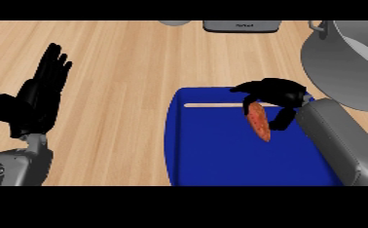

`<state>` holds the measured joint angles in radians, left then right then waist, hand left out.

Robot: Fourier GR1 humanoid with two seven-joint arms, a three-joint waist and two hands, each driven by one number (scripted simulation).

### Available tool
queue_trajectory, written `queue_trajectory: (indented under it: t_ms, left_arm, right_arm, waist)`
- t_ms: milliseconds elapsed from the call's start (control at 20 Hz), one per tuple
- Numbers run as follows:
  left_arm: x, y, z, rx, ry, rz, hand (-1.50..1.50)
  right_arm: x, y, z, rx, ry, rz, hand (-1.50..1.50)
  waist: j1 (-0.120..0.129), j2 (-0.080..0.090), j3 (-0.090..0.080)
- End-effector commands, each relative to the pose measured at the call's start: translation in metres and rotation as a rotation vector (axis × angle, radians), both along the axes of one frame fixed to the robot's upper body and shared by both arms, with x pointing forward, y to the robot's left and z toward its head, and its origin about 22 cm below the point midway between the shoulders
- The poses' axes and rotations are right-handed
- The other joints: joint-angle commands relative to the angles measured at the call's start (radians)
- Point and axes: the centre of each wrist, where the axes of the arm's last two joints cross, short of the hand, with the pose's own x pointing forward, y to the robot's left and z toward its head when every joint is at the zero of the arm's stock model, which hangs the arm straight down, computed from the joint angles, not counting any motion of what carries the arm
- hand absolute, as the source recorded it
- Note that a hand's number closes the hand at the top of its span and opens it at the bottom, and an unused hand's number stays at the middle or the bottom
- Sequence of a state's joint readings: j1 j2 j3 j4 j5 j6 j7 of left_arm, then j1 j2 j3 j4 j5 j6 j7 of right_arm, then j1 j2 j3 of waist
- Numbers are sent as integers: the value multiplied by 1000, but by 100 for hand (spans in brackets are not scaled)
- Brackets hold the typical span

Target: Pick the sweet potato from the tray and place it in the pot

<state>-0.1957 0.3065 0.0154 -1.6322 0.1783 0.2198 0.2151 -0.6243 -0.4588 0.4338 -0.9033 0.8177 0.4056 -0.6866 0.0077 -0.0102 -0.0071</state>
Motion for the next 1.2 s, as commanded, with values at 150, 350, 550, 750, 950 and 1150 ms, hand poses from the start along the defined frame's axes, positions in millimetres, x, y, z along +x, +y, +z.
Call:
queue_trajectory:
  t_ms: [150,350,550,750,950,1150]
  left_arm:
    - [6,7,3,13,-6,18,0]
    - [5,0,0,-13,4,17,0]
    - [-6,27,-1,9,12,103,0]
    - [-17,33,-15,8,15,112,0]
    - [-26,21,-23,-11,17,100,0]
    - [-26,35,-12,14,29,108,0]
  right_arm:
    - [-3,3,-11,-3,59,77,150]
    - [-32,-27,-31,-15,66,131,150]
    - [-95,-97,-26,-17,48,252,150]
    - [-145,-154,-10,-9,-34,273,150]
    - [-171,-195,17,82,-57,200,150]
    - [-175,-210,42,354,-177,9,150]
  waist:
    - [-2,11,7]
    - [-16,8,7]
    - [-105,-19,6]
    - [-105,-11,6]
    - [-90,-8,6]
    - [-102,-11,6]
